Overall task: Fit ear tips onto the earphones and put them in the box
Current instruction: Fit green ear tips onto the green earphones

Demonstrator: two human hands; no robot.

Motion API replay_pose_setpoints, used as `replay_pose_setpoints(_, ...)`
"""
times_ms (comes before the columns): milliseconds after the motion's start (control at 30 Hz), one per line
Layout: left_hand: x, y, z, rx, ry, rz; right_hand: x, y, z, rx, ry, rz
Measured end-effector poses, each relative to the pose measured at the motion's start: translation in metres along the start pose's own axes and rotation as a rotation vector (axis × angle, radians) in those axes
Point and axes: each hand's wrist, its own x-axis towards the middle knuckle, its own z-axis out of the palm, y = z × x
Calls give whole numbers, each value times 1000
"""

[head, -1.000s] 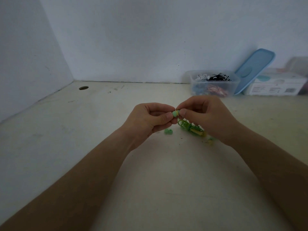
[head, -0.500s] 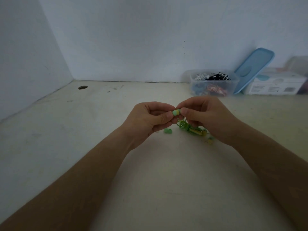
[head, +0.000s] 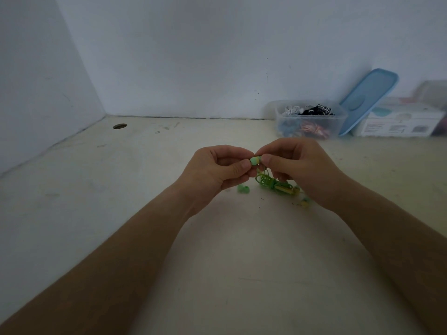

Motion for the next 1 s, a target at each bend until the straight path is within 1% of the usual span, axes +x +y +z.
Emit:
replay_pose_setpoints(133,0,1,0,-5,-8,-8,1,1,-1,4,-4,31)
replay_pose_setpoints(367,-1,-1,0,98,-3,34,-1,0,-3,-26,-58,-29)
replay_pose_setpoints(567,0,-1,1,74,-2,62,1,1,-4,11,-31,0)
replay_pose_setpoints(833,1,-1,0,31,-8,39,2,5,-5,7,1,22)
replay_pose_setpoints(933,1,-1,0,60,-3,58,2,4,-6,-4,-3,10)
replay_pose_setpoints(1000,1,-2,0,122,6,79,2,3,-5,-35,3,1)
